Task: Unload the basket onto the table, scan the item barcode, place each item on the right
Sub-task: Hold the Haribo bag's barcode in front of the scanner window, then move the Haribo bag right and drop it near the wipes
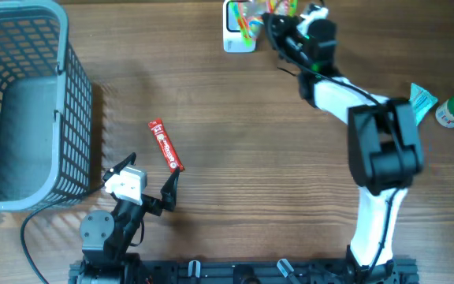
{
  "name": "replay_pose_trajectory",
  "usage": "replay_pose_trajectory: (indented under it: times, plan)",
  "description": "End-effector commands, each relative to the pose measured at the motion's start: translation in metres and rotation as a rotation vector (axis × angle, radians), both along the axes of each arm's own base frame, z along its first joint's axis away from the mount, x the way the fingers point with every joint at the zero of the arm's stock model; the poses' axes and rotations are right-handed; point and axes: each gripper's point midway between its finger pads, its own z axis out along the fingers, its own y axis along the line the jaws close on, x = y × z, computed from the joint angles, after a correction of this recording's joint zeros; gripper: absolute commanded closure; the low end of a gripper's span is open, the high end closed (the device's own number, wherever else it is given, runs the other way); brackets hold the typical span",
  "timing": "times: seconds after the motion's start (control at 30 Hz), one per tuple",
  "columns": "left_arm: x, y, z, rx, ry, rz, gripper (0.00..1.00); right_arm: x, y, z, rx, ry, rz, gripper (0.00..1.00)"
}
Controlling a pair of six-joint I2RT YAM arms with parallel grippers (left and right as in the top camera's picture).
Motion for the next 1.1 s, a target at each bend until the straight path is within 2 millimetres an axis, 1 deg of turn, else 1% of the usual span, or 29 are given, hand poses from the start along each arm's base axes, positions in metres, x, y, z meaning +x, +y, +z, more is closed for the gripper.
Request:
replay_pose_trajectory:
  times: [0.0, 0.07, 0.17, 0.37, 0.4, 0.5, 0.57, 0.6, 0.63, 0.67, 0.73, 0.8, 0.83, 0.87, 0.93, 1.03, 1.07]
  plan:
    - [0.001, 0.001, -0.001, -0.007, 0.002, 0.008, 0.0, 0.024, 0.014, 0.02, -0.183, -0.055, -0.119, 0.95]
    - [0.001, 0.001, -0.001, -0.007, 0.002, 0.008, 0.0, 0.023, 0.018, 0.014, -0.285, -0.042, -0.141, 0.96]
    - [0.001, 0.001, -0.001, -0.007, 0.002, 0.008, 0.0, 0.021, 0.02, 0.007, -0.313, -0.02, -0.138, 0.95]
    - [0.001, 0.001, -0.001, -0.007, 0.002, 0.008, 0.0, 0.019, 0.004, -0.01, -0.372, 0.045, -0.139, 0.95]
    - [0.001, 0.001, -0.001, -0.007, 0.003, 0.008, 0.0, 0.018, 0.0, -0.012, -0.397, 0.052, -0.139, 0.95]
    - [0.001, 0.001, -0.001, -0.007, 0.002, 0.008, 0.0, 0.009, -0.023, -0.012, -0.501, 0.11, -0.17, 0.95]
    - [0.001, 0.001, -0.001, -0.007, 0.002, 0.008, 0.0, 0.001, -0.043, -0.002, -0.564, 0.146, -0.204, 0.95]
    - [0.001, 0.001, -0.001, -0.007, 0.002, 0.008, 0.0, -0.005, -0.053, 0.009, -0.589, 0.158, -0.214, 0.95]
    - [0.001, 0.001, -0.001, -0.007, 0.002, 0.008, 0.0, -0.016, -0.071, 0.024, -0.614, 0.191, -0.242, 0.96]
    - [0.001, 0.001, -0.001, -0.007, 0.002, 0.008, 0.0, -0.024, -0.085, 0.031, -0.63, 0.22, -0.267, 0.96]
    - [0.001, 0.001, -0.001, -0.007, 0.002, 0.008, 0.0, -0.045, -0.119, 0.041, -0.677, 0.304, -0.326, 0.95]
    - [0.001, 0.001, -0.001, -0.007, 0.002, 0.008, 0.0, -0.071, -0.165, 0.048, -0.749, 0.411, -0.425, 0.95]
    - [0.001, 0.001, -0.001, -0.007, 0.002, 0.008, 0.0, -0.087, -0.193, 0.049, -0.794, 0.476, -0.488, 0.96]
    - [0.001, 0.001, -0.001, -0.007, 0.002, 0.008, 0.0, -0.105, -0.223, 0.046, -0.837, 0.555, -0.534, 0.96]
    - [0.001, 0.001, -0.001, -0.007, 0.002, 0.008, 0.0, -0.125, -0.256, 0.031, -0.872, 0.665, -0.548, 0.96]
    - [0.001, 0.001, -0.001, -0.007, 0.002, 0.008, 0.0, -0.145, -0.307, -0.013, -0.932, 0.796, -0.581, 0.96]
    - [0.001, 0.001, -0.001, -0.007, 0.002, 0.008, 0.0, -0.146, -0.318, -0.024, -0.944, 0.809, -0.583, 0.96]
